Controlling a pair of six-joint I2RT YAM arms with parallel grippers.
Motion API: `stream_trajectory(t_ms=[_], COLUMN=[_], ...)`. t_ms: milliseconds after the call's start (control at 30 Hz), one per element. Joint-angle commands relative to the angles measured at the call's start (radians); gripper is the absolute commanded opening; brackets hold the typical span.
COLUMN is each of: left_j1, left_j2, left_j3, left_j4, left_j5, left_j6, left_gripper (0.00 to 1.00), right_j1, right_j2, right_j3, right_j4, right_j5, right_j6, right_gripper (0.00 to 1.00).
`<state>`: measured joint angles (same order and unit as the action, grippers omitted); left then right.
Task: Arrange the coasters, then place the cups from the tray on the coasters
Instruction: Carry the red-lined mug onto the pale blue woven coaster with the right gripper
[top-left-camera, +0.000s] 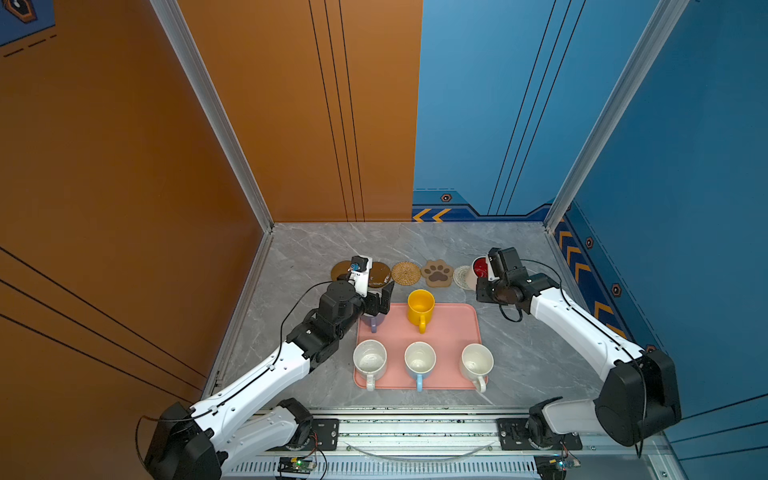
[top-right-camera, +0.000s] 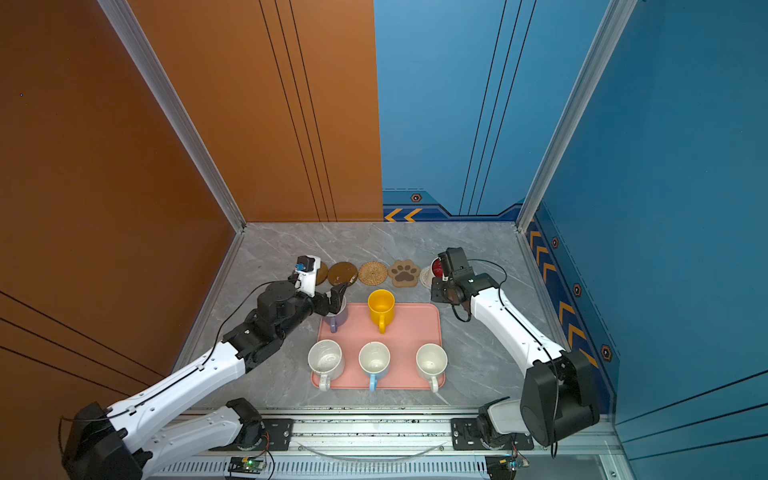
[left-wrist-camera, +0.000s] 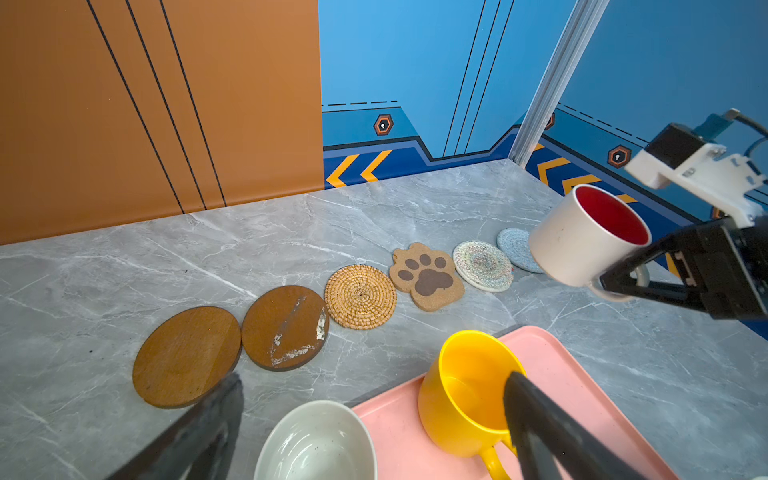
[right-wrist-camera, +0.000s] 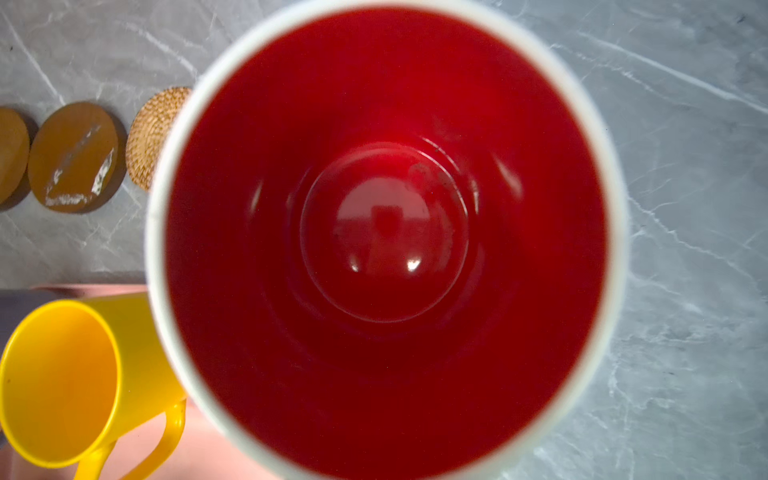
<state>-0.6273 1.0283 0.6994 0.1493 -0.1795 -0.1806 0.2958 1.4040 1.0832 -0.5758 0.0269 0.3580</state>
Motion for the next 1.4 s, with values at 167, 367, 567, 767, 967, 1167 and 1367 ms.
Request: stream_trajectory(t_ms=[167, 367, 567, 767, 967, 1167, 1367], left_j1=[0.013, 0.015, 0.018, 0.020, 0.022, 0.024, 0.025], left_j2=[-0.019, -0.031, -0.031, -0.036, -0.042, -0.040, -0.045], left_j3=[-0.021, -0.025, -0.025, -0.024, -0.029, -0.031, -0.032], left_j4=[0.013, 0.006, 0.008, 0.008, 0.008, 0.009, 0.013], left_j5=[-0.001, -0.014, -0.020, -0.020, -0.021, -0.020, -0.021], left_j6=[-0.008, -0.005, -0.007, -0.007, -0.005, -0.007, -0.007], left_gripper=[0.98, 0.98, 0.98, 0.98, 0.98, 0.99, 0.99], right_j1=[-0.121, -0.172, -0.213, -0.243, -0.253, -0.254, -0.266], right_j2=[0.132, 0.229, 0.294, 0.329, 0.357, 0.386, 0.395], right_j3=[0.130, 0.195, 0.240, 0.254, 0.250, 0.265, 0.266], right_j4=[0.000, -0.001, 0.017, 0.028, 0.062, 0.060, 0.063], right_j5=[-0.025, -0.017, -0.036, -0.067, -0.063, -0.042, -0.035], right_j6=[-0.065, -0.108, -0.177, -0.221, -0.238, -0.254, -0.255], right_gripper=[0.00, 0.00, 0.00, 0.00, 0.00, 0.00, 0.00])
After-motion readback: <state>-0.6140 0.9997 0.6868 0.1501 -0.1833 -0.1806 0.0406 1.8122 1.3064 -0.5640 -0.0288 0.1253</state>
